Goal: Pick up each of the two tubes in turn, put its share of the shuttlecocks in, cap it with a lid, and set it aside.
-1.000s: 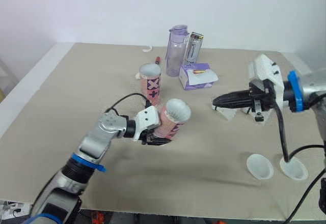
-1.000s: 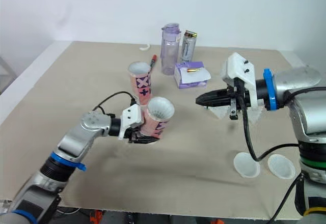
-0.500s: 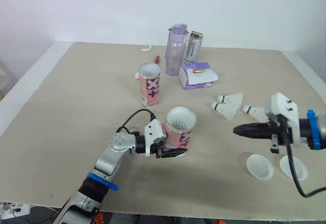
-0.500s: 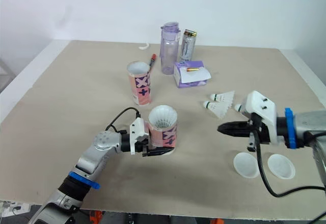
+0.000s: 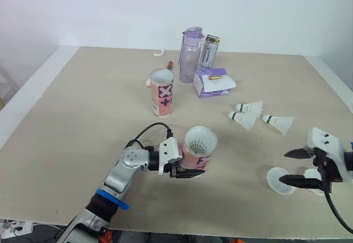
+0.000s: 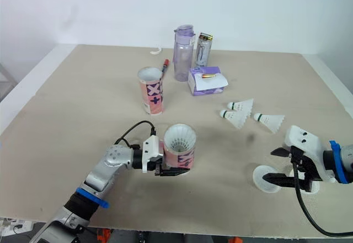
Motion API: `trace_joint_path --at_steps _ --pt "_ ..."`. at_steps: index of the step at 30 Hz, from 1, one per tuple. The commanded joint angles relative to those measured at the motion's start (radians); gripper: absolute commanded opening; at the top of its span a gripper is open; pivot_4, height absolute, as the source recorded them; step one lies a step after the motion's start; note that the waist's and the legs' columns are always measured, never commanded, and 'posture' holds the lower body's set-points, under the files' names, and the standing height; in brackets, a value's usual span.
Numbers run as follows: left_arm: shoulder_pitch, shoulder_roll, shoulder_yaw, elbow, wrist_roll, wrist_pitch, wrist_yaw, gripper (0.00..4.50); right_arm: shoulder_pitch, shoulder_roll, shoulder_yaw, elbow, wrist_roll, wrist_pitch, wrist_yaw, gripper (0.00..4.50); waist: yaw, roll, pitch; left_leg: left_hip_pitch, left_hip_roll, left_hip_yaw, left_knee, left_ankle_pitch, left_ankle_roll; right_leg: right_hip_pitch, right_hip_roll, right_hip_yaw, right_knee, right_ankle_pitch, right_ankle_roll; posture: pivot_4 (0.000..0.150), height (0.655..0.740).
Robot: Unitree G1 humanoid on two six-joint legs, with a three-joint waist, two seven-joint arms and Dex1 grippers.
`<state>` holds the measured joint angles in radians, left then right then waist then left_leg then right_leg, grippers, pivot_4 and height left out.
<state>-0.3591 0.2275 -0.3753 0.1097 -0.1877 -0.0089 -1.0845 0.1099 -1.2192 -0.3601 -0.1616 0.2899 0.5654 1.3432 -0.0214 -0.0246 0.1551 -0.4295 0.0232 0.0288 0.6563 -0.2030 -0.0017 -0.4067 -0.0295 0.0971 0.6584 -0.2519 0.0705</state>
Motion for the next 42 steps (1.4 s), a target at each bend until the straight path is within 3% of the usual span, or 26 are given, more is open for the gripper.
trace_joint_path --at_steps 1,16,18,19,21,22,27,36,42 --pt "0.016 0.002 -0.016 -0.022 -0.020 0.020 -0.021 3.00 -0.058 -0.015 0.041 0.049 -0.016 -0.036 -0.020 4.38 -0.001 0.000 0.000 0.000 0.000 0.000 0.000 0.000 0.000 0.000 0.000 0.000 0.000 0.000 0.000 0.150 0.7400" --pt "0.037 0.021 -0.013 -0.053 -0.011 0.015 -0.009 3.00 -0.179 0.007 0.234 0.176 -0.072 -0.075 -0.049 4.38 0.000 0.001 0.000 0.000 0.001 0.000 -0.001 0.000 0.000 0.000 0.002 0.001 0.000 0.001 0.001 0.150 0.7400" --pt "0.039 0.025 -0.014 -0.053 -0.007 0.011 -0.007 3.00 -0.198 0.018 0.252 0.183 -0.073 -0.078 -0.053 3.82 -0.001 0.001 0.000 0.001 0.002 0.000 -0.001 0.000 0.000 0.000 0.002 0.001 0.000 0.001 0.000 0.150 0.7400" --pt "0.039 0.027 -0.013 -0.052 -0.005 0.010 -0.006 3.00 -0.199 0.021 0.263 0.185 -0.076 -0.086 -0.050 3.18 -0.001 0.001 -0.001 0.001 0.002 0.001 -0.001 0.000 0.000 0.000 0.003 0.001 0.000 0.000 -0.001 0.150 0.7400" --pt "0.037 0.030 -0.012 -0.049 -0.003 0.010 -0.003 3.00 -0.196 0.025 0.276 0.194 -0.081 -0.103 -0.046 2.79 -0.001 0.001 -0.001 0.002 0.004 0.001 -0.001 0.000 0.000 0.000 0.004 0.002 0.000 0.001 -0.002 0.150 0.7400" --pt "0.036 0.031 -0.012 -0.048 -0.003 0.010 -0.002 3.00 -0.195 0.026 0.280 0.197 -0.082 -0.108 -0.046 2.12 0.000 0.001 -0.001 0.002 0.004 0.000 -0.001 0.000 0.000 0.000 0.005 0.001 0.000 0.001 -0.002 0.150 0.7400" --pt "0.032 0.036 -0.013 -0.038 0.005 0.005 0.000 3.00 -0.189 0.027 0.288 0.216 -0.089 -0.142 -0.040 0.15 0.000 0.001 -0.001 0.002 0.004 0.001 -0.001 0.000 0.000 0.000 0.005 0.001 0.000 0.001 -0.002 0.150 0.7400" --pt "0.013 0.041 -0.011 -0.003 0.009 -0.003 0.000 3.00 -0.186 0.029 0.232 0.173 -0.044 -0.217 -0.025 0.15 -0.001 0.001 -0.001 0.004 0.005 0.001 -0.001 0.000 0.000 0.002 0.005 0.001 0.000 0.002 -0.003 0.150 0.7400" --pt "0.001 0.049 -0.015 0.020 0.010 0.001 -0.016 3.00 -0.354 -0.004 0.196 0.051 0.061 -0.190 0.017 0.15 -0.003 0.004 -0.001 0.005 0.004 0.001 -0.001 0.000 0.000 0.002 0.006 0.003 0.000 0.003 -0.004 0.150 0.7400"
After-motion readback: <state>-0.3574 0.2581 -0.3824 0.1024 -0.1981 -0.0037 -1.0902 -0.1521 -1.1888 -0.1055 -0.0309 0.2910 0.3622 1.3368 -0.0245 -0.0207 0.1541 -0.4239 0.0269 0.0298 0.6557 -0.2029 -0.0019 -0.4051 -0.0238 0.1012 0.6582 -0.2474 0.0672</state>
